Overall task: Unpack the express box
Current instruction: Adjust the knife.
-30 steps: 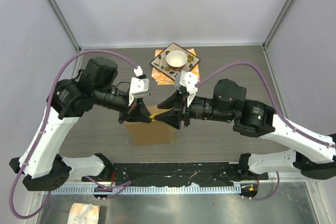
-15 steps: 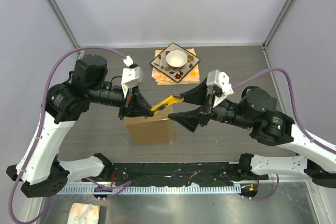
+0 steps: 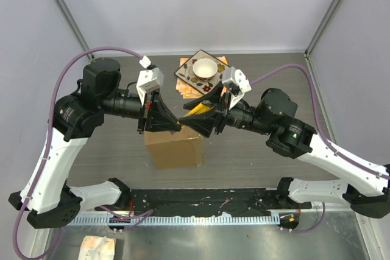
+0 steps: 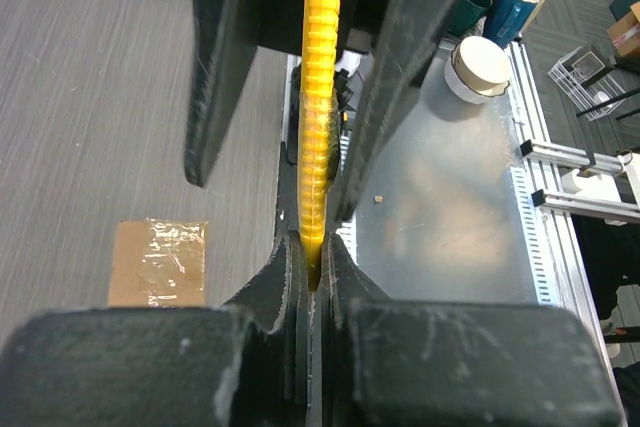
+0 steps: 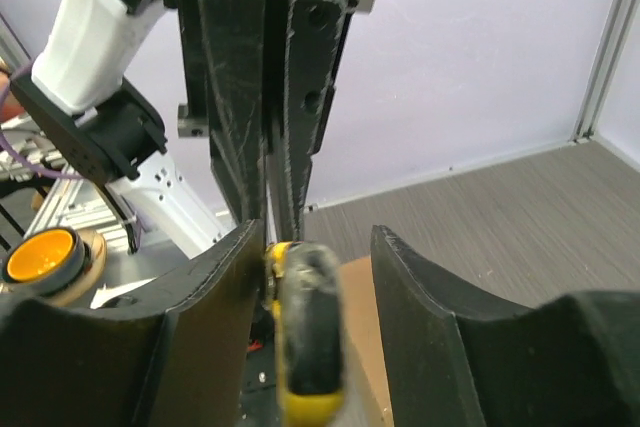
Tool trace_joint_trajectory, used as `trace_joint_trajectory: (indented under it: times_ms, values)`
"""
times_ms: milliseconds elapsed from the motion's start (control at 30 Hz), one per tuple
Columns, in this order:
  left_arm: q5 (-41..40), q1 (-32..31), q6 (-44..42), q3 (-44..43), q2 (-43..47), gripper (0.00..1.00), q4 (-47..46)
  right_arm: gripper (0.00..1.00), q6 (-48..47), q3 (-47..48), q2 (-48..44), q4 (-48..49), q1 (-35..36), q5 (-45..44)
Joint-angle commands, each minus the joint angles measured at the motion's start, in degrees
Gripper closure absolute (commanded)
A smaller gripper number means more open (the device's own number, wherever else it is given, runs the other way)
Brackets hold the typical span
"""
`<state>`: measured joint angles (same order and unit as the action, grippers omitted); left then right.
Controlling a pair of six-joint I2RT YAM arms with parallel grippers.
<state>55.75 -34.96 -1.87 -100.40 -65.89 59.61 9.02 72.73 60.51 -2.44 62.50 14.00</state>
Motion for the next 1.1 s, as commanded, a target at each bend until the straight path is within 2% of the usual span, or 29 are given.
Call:
trace_joint_trajectory:
  times_ms: [0, 167, 333, 467, 500, 533, 600, 633, 700, 733, 767, 900, 1000, 1067]
  values:
    - [1.9, 0.2, 0.1, -0.2, 1.5, 1.0, -1.6, 0.47, 6.1, -1.4, 0.0, 12.8, -3.7, 6.1]
    - [1.4, 0.3, -1.4, -0.1, 2.2, 1.0, -0.7, 0.55, 7.9, -1.2, 1.4, 13.4, -4.9, 9.6]
    - [1.1, 0.3, -1.7, 0.1, 2.2, 1.0, -0.5, 0.69, 8.7, -0.3, 3.2, 13.2, -5.0, 11.6]
    - [1.2, 0.2, -2.0, 0.3, 2.3, 1.0, -0.4, 0.87, 9.1, -0.4, 3.8, 13.9, -5.2, 12.3]
    - [1.0, 0.2, -2.2, 0.4, 2.3, 1.0, -0.4, 0.95, 9.4, -0.6, 3.8, 14.3, -5.0, 12.4]
    - [0.8, 0.2, -2.3, 0.4, 2.3, 1.0, 0.0, 0.99, 9.5, -0.6, 3.9, 14.6, -5.0, 12.5]
    - [-1.2, 0.2, -3.0, 0.4, 2.3, 0.99, 0.2, 0.99, 9.3, -0.5, 3.9, 14.1, -5.1, 12.9]
    - [-2.1, 0.2, -3.4, 0.1, 2.2, 0.93, 1.2, 0.99, 8.9, -0.5, 3.7, 13.5, -5.1, 12.6]
    - [-5.5, 0.2, -6.2, -0.3, 2.3, 0.69, 2.7, 0.99, 7.9, -0.5, 2.6, 11.1, -5.1, 10.5]
    - [-6.4, 0.2, -7.1, -0.4, 2.4, 0.44, 4.4, 0.99, 6.3, -0.1, 2.1, 9.7, -5.1, 9.6]
    - [-7.8, 0.2, -8.4, -0.4, 2.3, 0.01, 5.5, 0.99, 5.2, 0.0, 1.5, 6.9, -5.1, 8.3]
    - [-14.9, 0.2, -12.6, 2.2, 3.9, 0.0, 8.1, 0.99, 0.7, 1.2, -2.3, -1.7, -5.1, 2.5]
    - [-16.5, 0.2, -17.5, 6.2, 5.2, 0.0, 9.5, 0.99, -2.0, 2.0, -3.6, -6.5, -5.1, -1.1]
    - [-20.4, 0.2, -20.9, 10.0, 6.0, 0.0, 9.4, 0.99, -3.1, 1.7, -5.0, -9.2, -5.1, -2.9]
